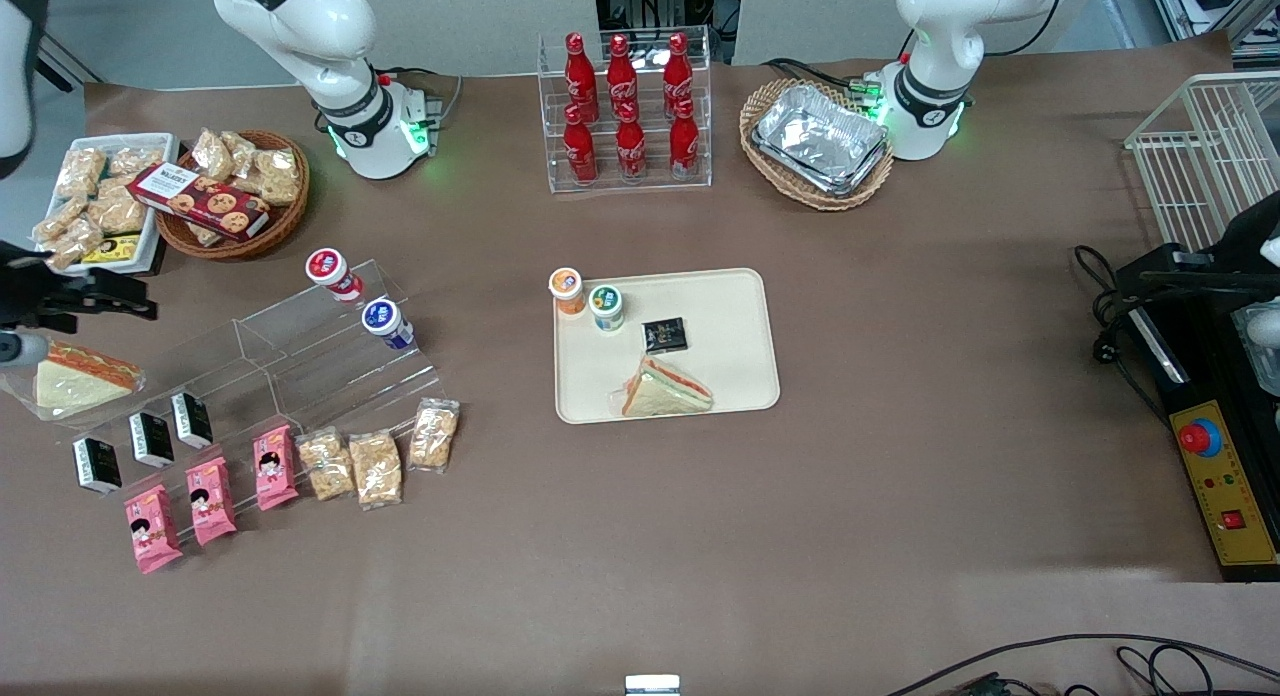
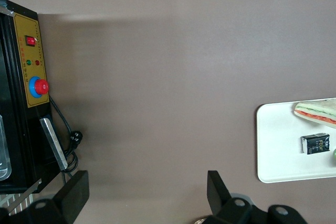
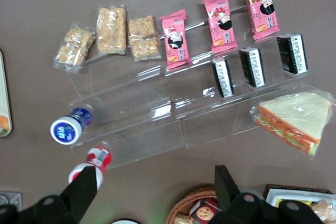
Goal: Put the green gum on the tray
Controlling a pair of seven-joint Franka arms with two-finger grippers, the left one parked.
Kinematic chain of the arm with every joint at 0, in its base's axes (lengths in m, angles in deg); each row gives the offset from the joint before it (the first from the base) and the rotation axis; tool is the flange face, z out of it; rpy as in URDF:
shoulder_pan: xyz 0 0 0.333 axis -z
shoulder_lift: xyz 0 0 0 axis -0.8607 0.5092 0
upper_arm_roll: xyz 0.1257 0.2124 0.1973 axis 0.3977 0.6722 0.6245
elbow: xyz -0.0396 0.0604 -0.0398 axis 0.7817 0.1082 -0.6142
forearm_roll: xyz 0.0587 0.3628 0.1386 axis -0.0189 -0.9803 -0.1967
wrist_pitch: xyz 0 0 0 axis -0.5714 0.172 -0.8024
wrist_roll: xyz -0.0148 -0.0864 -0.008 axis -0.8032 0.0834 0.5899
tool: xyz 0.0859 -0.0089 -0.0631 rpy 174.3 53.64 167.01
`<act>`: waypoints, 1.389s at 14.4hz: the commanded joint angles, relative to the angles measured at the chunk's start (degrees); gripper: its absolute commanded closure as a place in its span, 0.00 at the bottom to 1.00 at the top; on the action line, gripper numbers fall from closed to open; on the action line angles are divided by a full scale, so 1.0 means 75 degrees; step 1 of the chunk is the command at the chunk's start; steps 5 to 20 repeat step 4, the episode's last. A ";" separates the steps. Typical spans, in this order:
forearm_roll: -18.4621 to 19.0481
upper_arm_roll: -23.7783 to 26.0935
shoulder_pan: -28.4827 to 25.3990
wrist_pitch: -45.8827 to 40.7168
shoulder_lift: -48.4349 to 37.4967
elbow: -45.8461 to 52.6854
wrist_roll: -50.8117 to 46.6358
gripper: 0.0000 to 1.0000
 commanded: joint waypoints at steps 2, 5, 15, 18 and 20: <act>-0.0711 -0.1842 -0.1473 -0.0103 0.0013 0.0128 0.0500 0.00; -0.0807 -0.1855 -0.1428 -0.0079 0.0013 0.0222 0.0477 0.00; -0.0807 -0.1855 -0.1428 -0.0079 0.0013 0.0222 0.0477 0.00; -0.0807 -0.1855 -0.1428 -0.0079 0.0013 0.0222 0.0477 0.00; -0.0807 -0.1855 -0.1428 -0.0079 0.0013 0.0222 0.0477 0.00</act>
